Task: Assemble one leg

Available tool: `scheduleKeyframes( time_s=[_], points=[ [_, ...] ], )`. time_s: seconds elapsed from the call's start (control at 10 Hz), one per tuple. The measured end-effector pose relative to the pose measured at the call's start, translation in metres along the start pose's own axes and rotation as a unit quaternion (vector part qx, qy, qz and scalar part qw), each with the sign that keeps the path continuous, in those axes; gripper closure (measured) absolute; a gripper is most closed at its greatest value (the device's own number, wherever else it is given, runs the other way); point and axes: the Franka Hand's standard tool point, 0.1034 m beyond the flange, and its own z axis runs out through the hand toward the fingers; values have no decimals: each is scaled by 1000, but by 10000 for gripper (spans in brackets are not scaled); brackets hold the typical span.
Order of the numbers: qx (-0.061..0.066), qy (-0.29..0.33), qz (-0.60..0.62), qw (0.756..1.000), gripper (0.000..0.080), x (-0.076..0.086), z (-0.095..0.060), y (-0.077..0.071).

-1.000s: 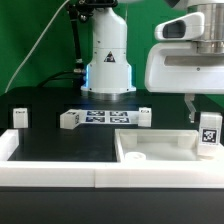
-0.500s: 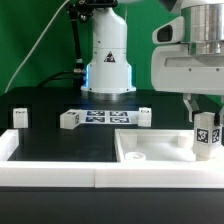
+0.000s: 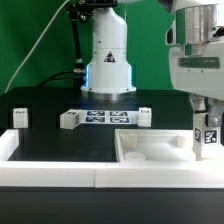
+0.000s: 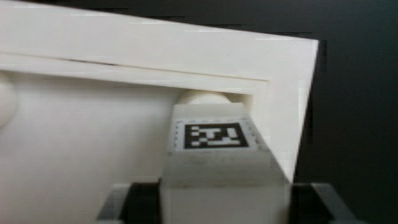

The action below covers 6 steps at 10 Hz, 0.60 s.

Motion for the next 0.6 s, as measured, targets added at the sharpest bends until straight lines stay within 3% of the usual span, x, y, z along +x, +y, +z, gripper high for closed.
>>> scheduleKeyframes(
  time_s=[0.1, 0.2, 0.3, 0.6],
  points=[
    [0, 0, 1, 1000, 507, -1, 0, 0],
    [0, 0, -26, 1000, 302, -1, 0, 0],
    [-5, -2, -72, 997, 194, -2, 0, 1],
    [-6, -4, -214, 977, 153, -7, 2, 2]
  ],
)
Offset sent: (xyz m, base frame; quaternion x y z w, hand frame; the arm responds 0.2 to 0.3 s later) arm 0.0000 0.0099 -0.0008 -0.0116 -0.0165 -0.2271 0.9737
